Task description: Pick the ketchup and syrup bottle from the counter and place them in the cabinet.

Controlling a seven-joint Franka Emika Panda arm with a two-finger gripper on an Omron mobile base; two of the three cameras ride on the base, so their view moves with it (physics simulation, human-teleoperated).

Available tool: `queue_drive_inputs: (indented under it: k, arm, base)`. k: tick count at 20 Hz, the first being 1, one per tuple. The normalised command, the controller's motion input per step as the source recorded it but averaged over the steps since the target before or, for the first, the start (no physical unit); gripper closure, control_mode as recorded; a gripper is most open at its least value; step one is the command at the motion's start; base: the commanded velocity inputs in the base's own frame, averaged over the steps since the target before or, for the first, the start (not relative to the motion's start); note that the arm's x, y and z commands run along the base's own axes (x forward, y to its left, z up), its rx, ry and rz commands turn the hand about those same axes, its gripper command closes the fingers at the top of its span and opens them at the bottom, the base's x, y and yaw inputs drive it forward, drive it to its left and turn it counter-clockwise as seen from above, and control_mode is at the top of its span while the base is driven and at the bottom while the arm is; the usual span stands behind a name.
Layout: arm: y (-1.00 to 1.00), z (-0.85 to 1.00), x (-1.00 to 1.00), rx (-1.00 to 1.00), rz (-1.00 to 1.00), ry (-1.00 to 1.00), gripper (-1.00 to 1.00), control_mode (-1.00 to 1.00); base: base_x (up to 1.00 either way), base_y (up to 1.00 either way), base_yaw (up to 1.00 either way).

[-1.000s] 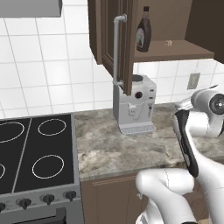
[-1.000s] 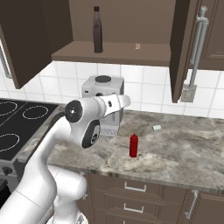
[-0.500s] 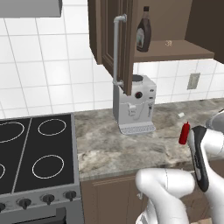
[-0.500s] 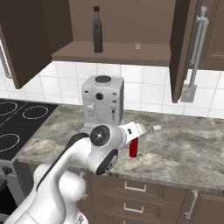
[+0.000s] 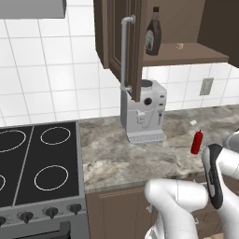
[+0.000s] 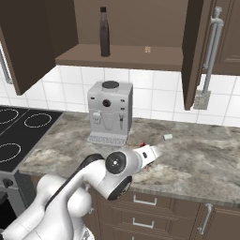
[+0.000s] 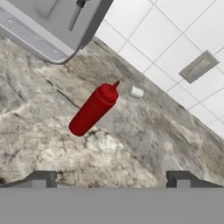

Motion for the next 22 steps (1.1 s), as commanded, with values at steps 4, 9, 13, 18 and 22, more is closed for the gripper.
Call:
queue_drive_inputs:
  k: [4, 9, 13, 18, 22]
  arm:
    - [-0.36, 0.08, 0.0, 0.2, 0.0, 0.0, -1.0, -1.0]
    - [-0.3, 0.37, 0.03, 0.22, 0.01, 0.07, -1.0, -1.0]
    - [-0.2, 0.11, 0.0, 0.25, 0.06, 0.08, -1.0, -1.0]
    - [-0.21, -0.06, -0.03, 0.31, 0.12, 0.06, -1.0, -1.0]
    - [-0.23, -0.07, -0.01, 0.34, 0.08, 0.0, -1.0, -1.0]
  base:
    - [0.0, 0.0, 0.0]
    - [0.0, 0.0, 0.0]
    - [0.0, 0.0, 0.0]
    - [0.0, 0.0, 0.0]
    - [0.0, 0.0, 0.0]
